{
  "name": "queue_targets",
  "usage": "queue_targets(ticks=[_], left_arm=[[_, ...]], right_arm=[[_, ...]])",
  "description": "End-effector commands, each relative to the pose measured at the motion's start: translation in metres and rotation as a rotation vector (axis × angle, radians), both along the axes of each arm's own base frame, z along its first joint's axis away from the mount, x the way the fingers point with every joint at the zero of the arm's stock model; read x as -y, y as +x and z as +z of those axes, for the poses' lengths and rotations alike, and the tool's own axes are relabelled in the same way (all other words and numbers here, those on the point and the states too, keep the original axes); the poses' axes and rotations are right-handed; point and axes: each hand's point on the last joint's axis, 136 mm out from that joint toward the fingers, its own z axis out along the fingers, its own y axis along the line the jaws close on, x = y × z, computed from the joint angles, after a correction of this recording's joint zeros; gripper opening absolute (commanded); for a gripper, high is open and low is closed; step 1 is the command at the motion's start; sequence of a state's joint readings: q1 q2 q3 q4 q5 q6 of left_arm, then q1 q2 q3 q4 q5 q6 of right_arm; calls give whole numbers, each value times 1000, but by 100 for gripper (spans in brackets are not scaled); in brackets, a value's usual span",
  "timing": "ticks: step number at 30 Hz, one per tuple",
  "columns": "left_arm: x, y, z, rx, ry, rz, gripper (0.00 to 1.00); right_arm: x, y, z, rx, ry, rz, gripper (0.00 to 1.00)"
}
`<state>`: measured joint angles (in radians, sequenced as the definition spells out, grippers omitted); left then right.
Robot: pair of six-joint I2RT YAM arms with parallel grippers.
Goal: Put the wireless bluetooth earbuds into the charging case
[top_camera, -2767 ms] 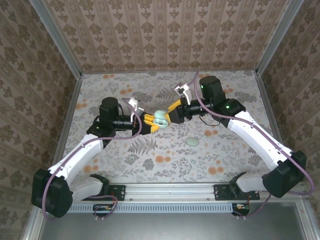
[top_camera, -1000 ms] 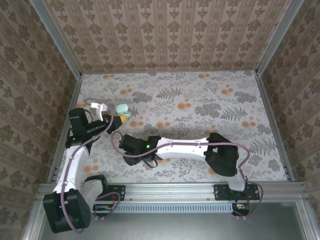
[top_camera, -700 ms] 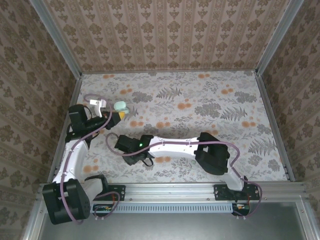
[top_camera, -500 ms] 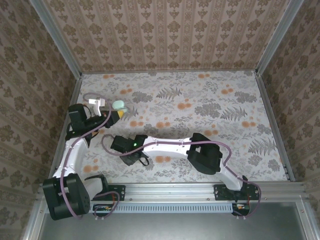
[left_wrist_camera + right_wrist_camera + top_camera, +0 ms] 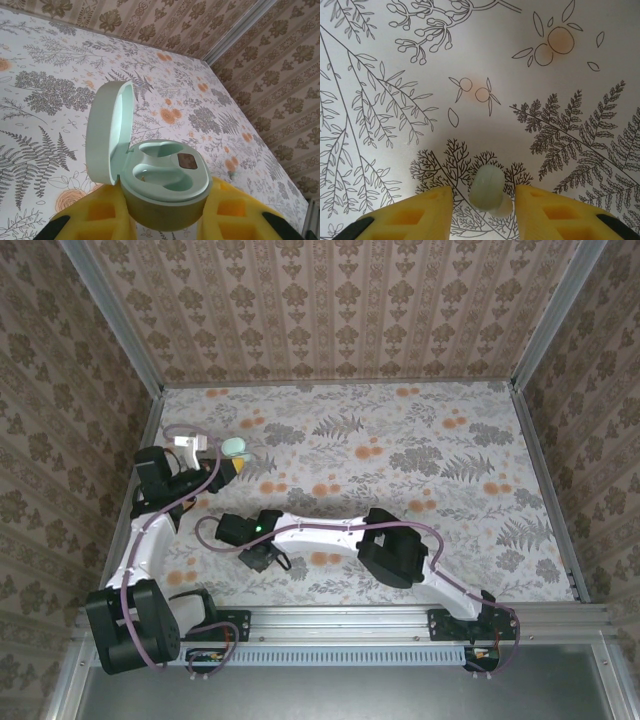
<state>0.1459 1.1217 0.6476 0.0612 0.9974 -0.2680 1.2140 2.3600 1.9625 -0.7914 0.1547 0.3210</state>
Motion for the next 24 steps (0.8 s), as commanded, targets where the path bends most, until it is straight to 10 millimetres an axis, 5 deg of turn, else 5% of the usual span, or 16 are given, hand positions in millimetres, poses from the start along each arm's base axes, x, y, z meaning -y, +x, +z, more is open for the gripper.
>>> queue_targets(ticks=[1, 13, 18, 24], left_arm=[[0, 1, 3, 18, -15, -12, 14], [1, 1, 1, 22, -12, -24, 14], [4, 0, 3, 32, -22, -42, 14], [26, -9, 12, 86, -28, -121, 14]], right_arm=[[7, 6, -6, 14, -59, 16, 38], [19, 16, 6, -23, -12, -65, 23], [40, 27, 43, -48, 152, -184, 21], [85, 43, 111, -26, 379, -356, 21]])
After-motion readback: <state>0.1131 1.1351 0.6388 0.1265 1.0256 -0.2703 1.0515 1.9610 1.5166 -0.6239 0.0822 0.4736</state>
